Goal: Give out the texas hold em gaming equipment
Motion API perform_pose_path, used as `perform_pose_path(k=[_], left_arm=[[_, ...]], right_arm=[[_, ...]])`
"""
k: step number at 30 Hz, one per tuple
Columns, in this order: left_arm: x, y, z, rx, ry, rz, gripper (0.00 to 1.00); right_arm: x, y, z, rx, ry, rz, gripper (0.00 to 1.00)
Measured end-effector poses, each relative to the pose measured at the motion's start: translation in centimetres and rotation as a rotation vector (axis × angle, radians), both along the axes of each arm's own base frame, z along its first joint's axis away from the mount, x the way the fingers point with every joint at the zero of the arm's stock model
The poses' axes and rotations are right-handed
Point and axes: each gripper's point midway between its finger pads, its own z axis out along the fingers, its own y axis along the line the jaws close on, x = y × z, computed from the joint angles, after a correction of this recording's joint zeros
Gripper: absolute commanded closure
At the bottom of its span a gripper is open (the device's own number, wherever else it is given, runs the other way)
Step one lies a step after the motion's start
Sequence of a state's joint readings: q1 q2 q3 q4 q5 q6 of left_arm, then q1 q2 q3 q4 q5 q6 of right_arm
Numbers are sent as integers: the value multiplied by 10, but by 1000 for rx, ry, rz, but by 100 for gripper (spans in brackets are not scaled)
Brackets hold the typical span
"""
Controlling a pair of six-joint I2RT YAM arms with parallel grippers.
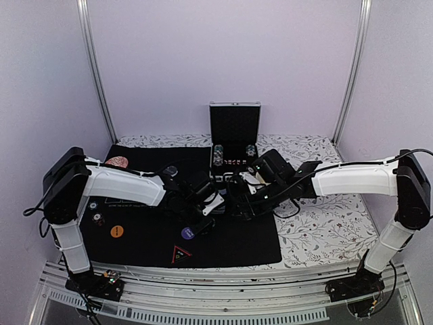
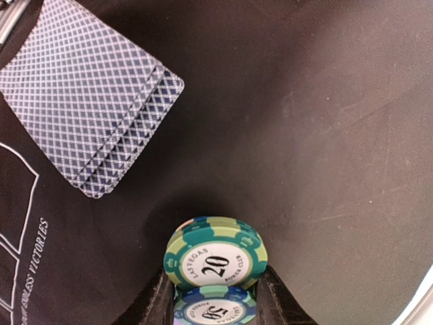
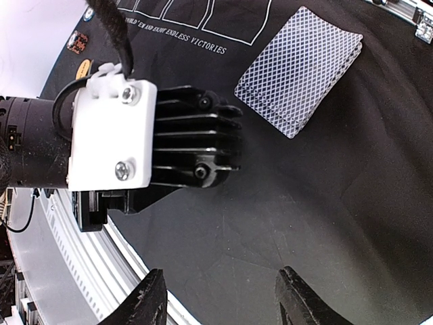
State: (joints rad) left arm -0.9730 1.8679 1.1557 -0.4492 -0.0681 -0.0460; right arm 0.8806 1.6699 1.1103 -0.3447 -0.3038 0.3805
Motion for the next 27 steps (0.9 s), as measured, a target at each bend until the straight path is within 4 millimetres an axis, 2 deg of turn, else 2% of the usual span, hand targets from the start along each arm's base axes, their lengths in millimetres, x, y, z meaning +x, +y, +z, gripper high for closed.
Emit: perform_pose_path(k=[8, 18, 22, 27], left_arm=[[0, 2, -2, 10, 7, 2, 43], [-3, 3, -1, 11, 18, -2, 41], [-3, 2, 13, -17, 6, -1, 41], [0, 2, 51, -99, -36, 12, 40]], right_arm=[[0, -2, -1, -4, 0, -4, 44], [2, -3, 3, 1, -9, -9, 44], [3, -3, 13, 18, -27, -13, 44], [4, -6, 36, 57, -72, -23, 44]])
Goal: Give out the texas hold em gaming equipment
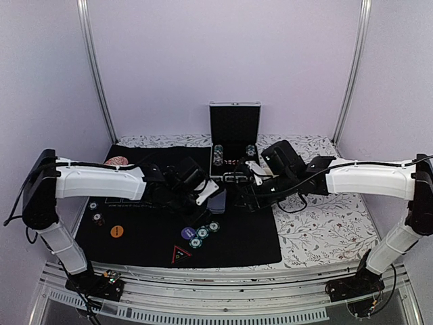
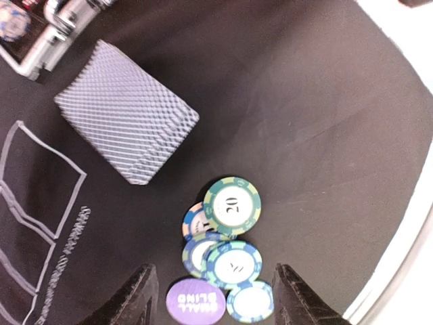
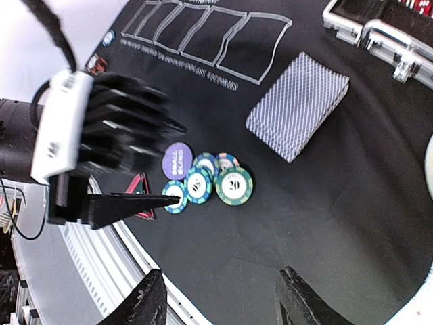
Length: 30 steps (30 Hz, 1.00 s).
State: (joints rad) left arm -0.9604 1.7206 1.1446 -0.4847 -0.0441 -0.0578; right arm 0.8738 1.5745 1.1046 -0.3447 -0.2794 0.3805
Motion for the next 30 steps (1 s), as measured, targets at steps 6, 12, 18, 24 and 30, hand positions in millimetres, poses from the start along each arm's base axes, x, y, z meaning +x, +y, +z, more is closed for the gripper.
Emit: perform_pose_path(k=[6, 12, 18, 24, 30], left_arm=[[2, 17, 27, -54, -22, 53, 38], [5, 49, 45, -79, -34, 142, 31], [6, 66, 86, -172, -76, 206, 13], [-1, 80, 120, -250, -108, 249, 2], [-14, 102, 145, -328, -141, 296, 2]], right_arm=[[2, -7, 27, 34, -62, -27, 43], [1, -27, 65, 80, -156, -83, 36], [-4, -53, 97, 127, -247, -145, 6], [-12, -77, 110, 158, -284, -199, 1], [-25, -94, 110, 186, -279, -228, 1]])
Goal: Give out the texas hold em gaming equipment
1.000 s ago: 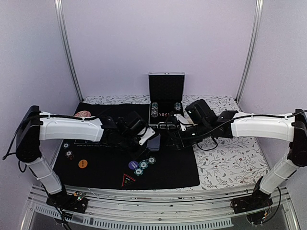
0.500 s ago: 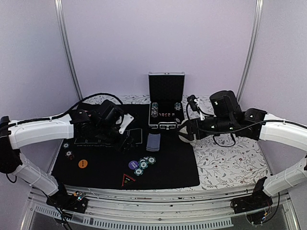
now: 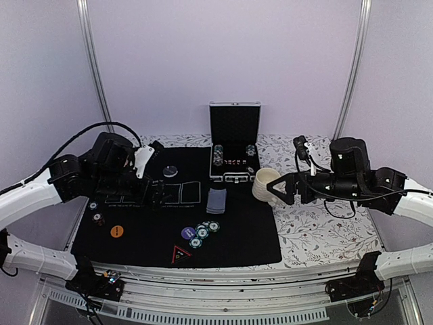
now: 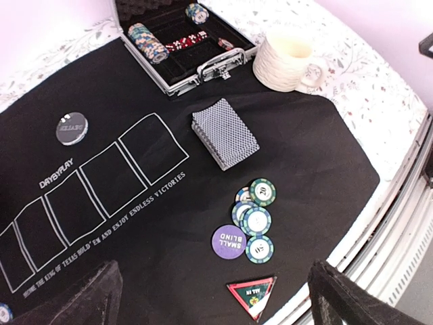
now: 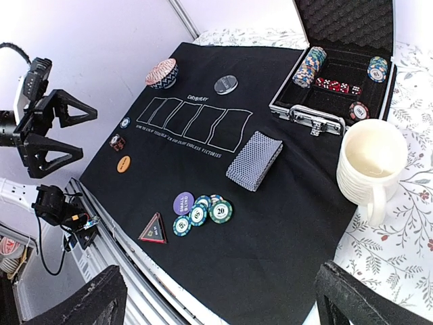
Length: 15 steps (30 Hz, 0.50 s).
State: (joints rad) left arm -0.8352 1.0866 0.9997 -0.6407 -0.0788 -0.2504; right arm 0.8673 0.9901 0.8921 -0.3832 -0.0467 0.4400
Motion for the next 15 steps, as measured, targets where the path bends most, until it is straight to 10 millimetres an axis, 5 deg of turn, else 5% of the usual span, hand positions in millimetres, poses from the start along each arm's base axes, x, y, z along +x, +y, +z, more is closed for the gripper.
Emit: perform_pose_path(k=[15], left_arm=[[-2, 31, 19, -50, -49, 64, 2]], right_arm=[[4, -8, 7, 6, -25, -43, 1]])
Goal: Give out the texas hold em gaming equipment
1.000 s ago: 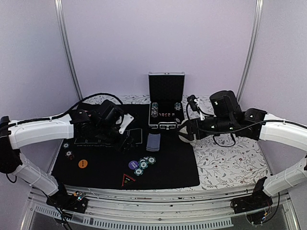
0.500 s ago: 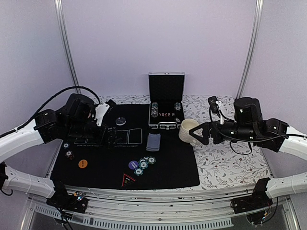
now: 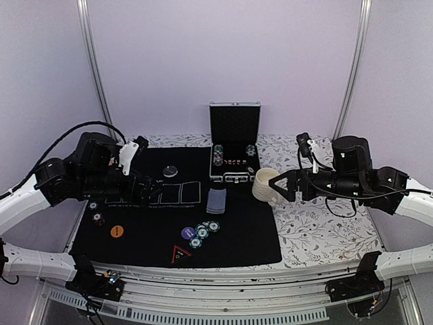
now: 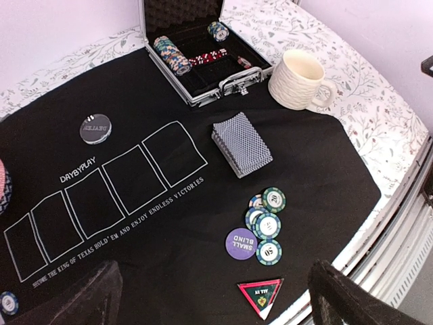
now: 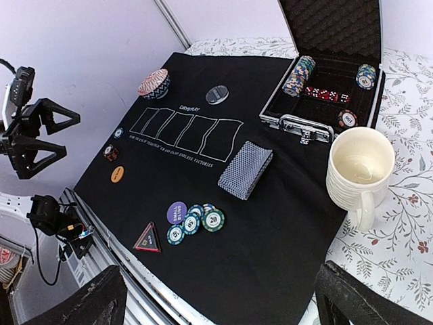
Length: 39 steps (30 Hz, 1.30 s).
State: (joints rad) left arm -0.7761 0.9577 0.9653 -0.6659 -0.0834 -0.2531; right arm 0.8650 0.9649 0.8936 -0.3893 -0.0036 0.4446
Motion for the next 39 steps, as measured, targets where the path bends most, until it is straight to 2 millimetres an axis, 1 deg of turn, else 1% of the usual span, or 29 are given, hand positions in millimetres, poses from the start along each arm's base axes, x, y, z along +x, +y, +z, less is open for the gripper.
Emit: perform_pose_path(k=[11, 16, 19, 21, 26, 28, 32, 34, 36, 39], left_arm=[[7, 5, 2, -24, 7, 0, 2], [6, 0, -5, -40, 24, -20, 2], [11, -6, -11, -42, 39, -31, 2], [15, -13, -18, -37, 60, -41, 2], [33, -35, -47, -27, 141, -44, 2], [40, -42, -55, -40, 163, -28, 2], [52, -54, -64, -121, 178, 20, 2], [57, -60, -70, -135, 184, 46, 2], [62, -69, -82, -129, 198, 80, 2], [63, -90, -103, -77, 226, 100, 2]], right_arm=[[7, 3, -14, -34, 28, -11, 1], [8, 3, -16, -36, 34, -14, 1], [8, 1, -15, -34, 32, -26, 1], [7, -2, -15, -33, 30, -32, 1], [7, -6, -24, -55, 39, -46, 1], [11, -3, -32, -79, 54, -51, 1], [19, 5, -54, -137, 94, -47, 1], [21, 8, -61, -152, 104, -42, 1], [23, 11, -66, -165, 106, -34, 1], [27, 15, -71, -176, 107, -31, 1]])
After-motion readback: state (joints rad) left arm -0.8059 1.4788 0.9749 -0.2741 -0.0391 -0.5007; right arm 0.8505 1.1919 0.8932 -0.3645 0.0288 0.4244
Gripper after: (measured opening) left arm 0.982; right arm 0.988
